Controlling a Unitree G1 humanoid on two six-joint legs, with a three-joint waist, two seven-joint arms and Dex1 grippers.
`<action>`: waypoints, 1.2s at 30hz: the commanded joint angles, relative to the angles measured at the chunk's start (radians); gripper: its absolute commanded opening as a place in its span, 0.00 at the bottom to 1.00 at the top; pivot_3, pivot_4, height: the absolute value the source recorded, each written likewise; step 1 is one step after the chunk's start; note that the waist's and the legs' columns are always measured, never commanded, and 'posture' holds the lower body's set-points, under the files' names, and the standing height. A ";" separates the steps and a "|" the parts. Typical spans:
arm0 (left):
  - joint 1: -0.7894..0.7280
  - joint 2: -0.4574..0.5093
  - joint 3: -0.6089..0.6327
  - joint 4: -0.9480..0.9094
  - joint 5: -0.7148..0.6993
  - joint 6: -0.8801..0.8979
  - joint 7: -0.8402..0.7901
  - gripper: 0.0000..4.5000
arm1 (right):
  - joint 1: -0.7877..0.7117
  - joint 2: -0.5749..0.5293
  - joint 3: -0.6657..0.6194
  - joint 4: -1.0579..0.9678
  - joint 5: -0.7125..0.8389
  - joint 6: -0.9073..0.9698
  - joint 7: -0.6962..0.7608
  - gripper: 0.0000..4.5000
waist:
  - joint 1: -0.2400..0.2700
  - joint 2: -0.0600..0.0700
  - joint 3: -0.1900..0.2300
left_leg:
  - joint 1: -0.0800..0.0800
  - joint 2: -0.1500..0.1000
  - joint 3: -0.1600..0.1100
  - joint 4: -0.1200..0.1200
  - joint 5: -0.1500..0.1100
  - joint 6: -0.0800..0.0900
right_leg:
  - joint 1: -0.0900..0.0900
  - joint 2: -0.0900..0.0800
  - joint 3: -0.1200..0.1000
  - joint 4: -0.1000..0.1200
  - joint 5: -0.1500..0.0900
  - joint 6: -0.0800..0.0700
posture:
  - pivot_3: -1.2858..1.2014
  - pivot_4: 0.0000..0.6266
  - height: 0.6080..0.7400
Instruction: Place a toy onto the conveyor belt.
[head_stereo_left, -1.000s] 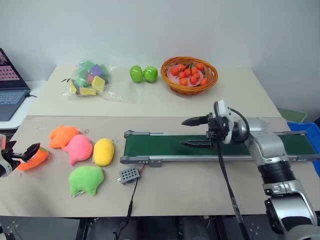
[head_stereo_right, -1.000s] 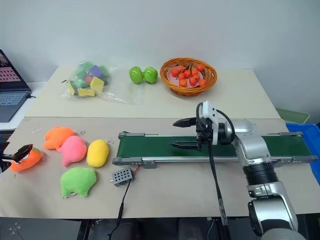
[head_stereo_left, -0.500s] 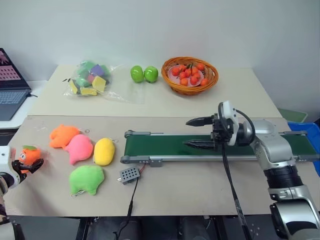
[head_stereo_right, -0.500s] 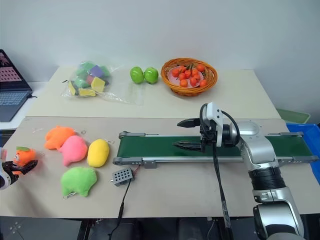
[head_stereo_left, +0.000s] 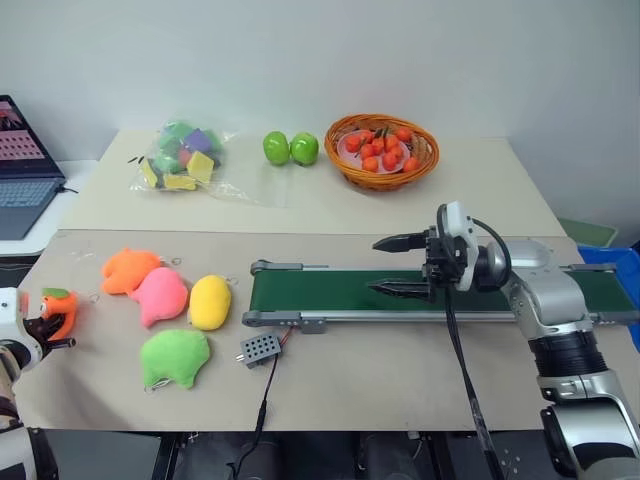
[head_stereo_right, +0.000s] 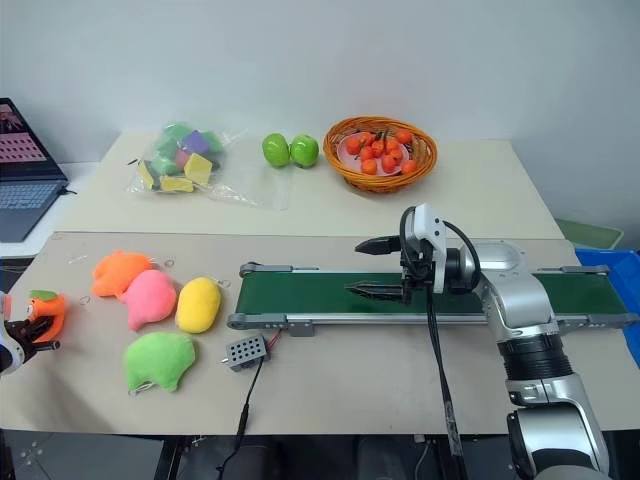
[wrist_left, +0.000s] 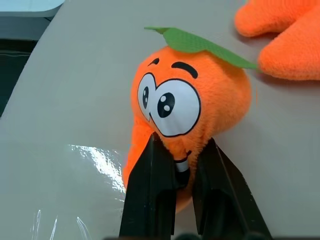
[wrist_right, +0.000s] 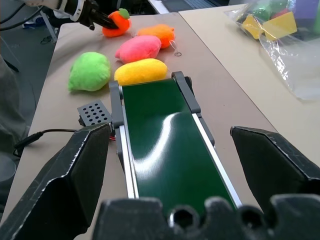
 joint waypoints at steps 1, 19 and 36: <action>-0.104 0.072 0.048 -0.055 -0.025 -0.066 0.053 0.07 | -0.002 -0.016 -0.033 -0.024 0.018 -0.006 -0.001 1.00 | 0.002 -0.003 0.001 | 0.000 0.000 0.000 0.000 0.000 0.000 | 0.000 0.000 0.000 0.000 0.000 0.000 | 0.52 0.24 0.99; -0.321 -0.155 -0.512 -0.696 0.125 -0.086 -0.505 0.07 | 0.072 -0.060 -0.100 -0.224 0.080 0.087 -0.090 1.00 | -0.014 -0.004 0.002 | -0.002 -0.001 0.000 0.001 0.000 0.000 | 0.001 0.001 0.003 -0.001 0.001 0.001 | 0.52 0.24 0.99; -0.371 -0.299 -0.734 -0.715 0.245 -0.355 -0.726 0.07 | 0.159 -0.112 -0.140 -0.358 0.139 0.158 -0.157 1.00 | 0.001 -0.003 0.003 | -0.004 -0.001 0.000 0.004 -0.001 0.002 | 0.001 0.001 0.003 -0.001 0.001 0.002 | 0.52 0.24 0.99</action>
